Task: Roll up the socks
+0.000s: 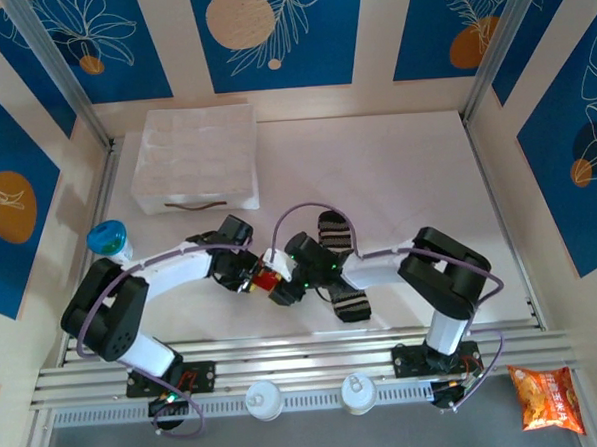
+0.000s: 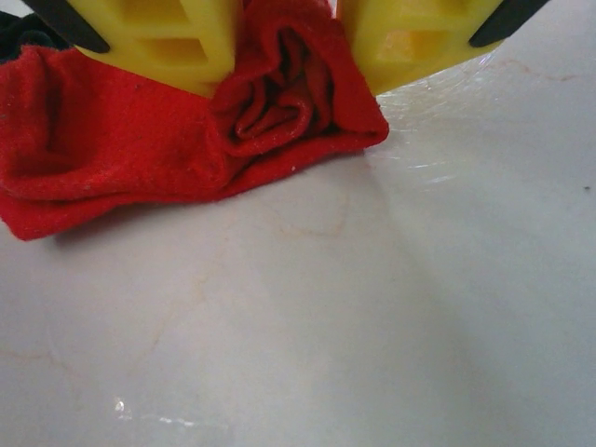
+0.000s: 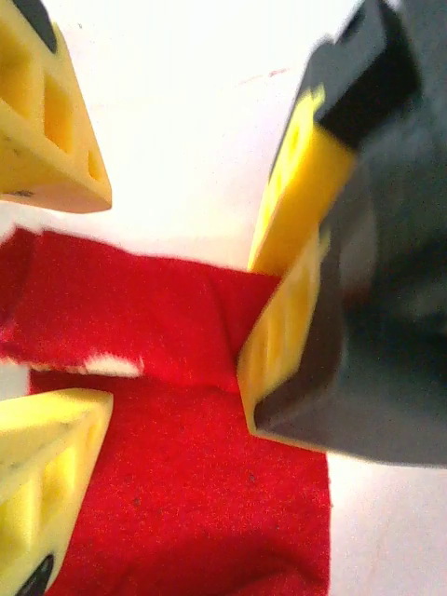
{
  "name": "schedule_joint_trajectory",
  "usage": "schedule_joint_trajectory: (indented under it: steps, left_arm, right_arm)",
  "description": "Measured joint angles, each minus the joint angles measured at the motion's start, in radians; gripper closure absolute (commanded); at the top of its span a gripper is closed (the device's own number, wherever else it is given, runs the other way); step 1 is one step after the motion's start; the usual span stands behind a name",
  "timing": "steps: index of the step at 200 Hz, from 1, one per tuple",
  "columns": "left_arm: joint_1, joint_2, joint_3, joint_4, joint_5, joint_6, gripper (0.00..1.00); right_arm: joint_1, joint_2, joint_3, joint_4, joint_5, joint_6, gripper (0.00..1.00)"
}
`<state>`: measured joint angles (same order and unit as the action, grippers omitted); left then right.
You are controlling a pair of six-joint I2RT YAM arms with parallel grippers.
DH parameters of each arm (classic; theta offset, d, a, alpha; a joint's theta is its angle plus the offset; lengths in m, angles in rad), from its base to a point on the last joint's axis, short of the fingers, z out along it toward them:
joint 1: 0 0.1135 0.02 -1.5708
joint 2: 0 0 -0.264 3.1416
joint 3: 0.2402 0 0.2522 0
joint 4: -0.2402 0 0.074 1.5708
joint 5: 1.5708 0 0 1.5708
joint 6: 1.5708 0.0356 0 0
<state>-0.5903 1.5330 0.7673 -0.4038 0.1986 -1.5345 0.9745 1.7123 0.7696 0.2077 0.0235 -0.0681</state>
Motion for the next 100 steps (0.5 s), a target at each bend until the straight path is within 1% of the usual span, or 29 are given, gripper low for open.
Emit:
schedule_joint_trajectory:
  steps: [24, 50, 67, 100]
  left_arm:
    - [0.0, 0.008, 0.013, -0.014, 0.0, 0.0, 0.72]
    - [0.0, 0.01, 0.016, -0.021, 0.0, 0.001, 0.72]
    - [0.0, 0.015, 0.022, -0.024, 0.001, 0.007, 0.72]
    - [0.0, 0.021, 0.029, -0.031, 0.005, 0.017, 0.72]
  right_arm:
    - [0.061, -0.068, -0.019, 0.007, 0.113, -0.072, 0.42]
    - [0.112, -0.082, -0.017, 0.016, 0.205, -0.13, 0.42]
    - [0.139, -0.057, -0.006, 0.014, 0.245, -0.161, 0.43]
    - [0.171, 0.061, 0.058, 0.016, 0.341, -0.206, 0.46]
